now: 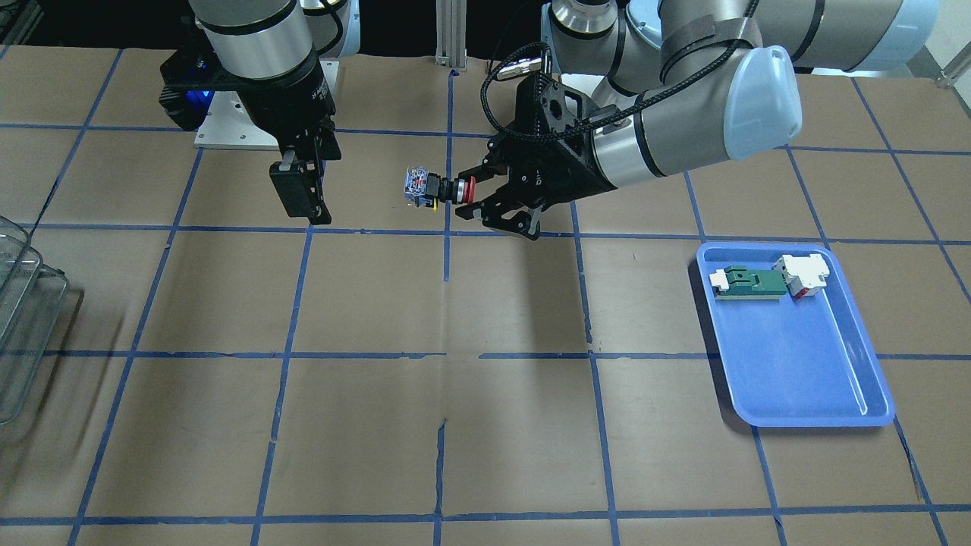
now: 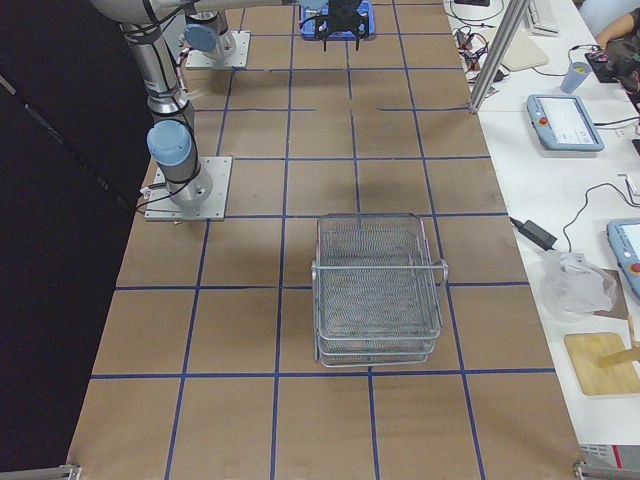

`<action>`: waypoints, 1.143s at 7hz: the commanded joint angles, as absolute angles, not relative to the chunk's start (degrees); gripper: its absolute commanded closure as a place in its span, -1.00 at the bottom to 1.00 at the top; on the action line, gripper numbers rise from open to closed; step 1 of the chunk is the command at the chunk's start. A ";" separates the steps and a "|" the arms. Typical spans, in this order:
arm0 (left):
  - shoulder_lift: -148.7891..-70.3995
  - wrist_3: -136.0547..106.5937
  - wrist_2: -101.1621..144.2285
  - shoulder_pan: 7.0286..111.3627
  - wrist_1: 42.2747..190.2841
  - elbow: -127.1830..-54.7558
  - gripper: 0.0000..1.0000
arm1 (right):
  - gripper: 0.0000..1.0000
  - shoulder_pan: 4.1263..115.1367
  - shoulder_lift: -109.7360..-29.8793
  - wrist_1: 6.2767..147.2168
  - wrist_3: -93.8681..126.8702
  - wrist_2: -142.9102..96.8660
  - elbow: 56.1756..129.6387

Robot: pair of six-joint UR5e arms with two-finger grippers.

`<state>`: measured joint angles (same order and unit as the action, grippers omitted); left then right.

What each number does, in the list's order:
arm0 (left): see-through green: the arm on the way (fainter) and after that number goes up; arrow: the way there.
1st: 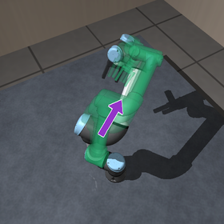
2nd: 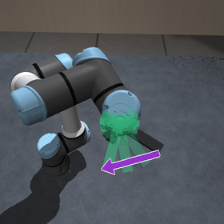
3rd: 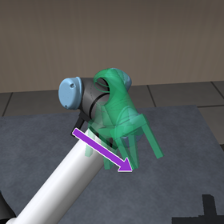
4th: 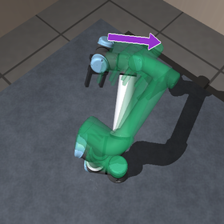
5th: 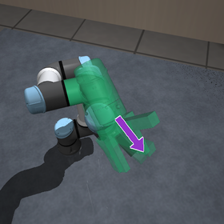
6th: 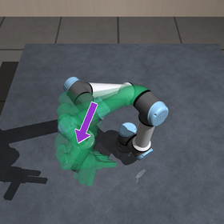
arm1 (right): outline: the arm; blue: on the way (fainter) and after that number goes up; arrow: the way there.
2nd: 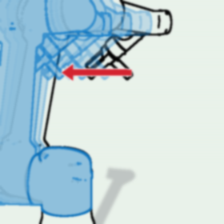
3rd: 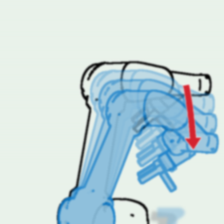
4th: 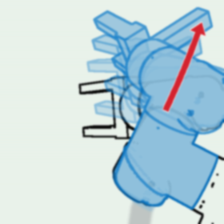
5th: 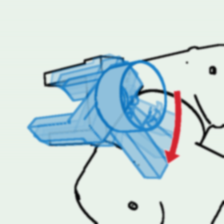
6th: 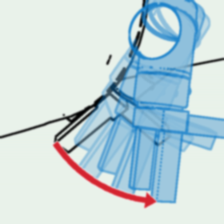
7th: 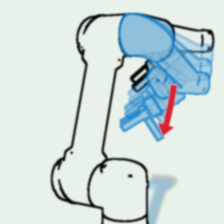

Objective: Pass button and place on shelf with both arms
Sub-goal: 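Lift the button and carry it toward the table center while the right gripper approaches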

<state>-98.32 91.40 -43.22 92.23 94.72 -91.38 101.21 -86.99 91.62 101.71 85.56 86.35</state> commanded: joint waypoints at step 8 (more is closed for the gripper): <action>-96.33 86.06 -43.24 93.16 89.03 -94.84 1.00 | -1.00 107.49 -83.33 95.80 107.58 83.76 84.21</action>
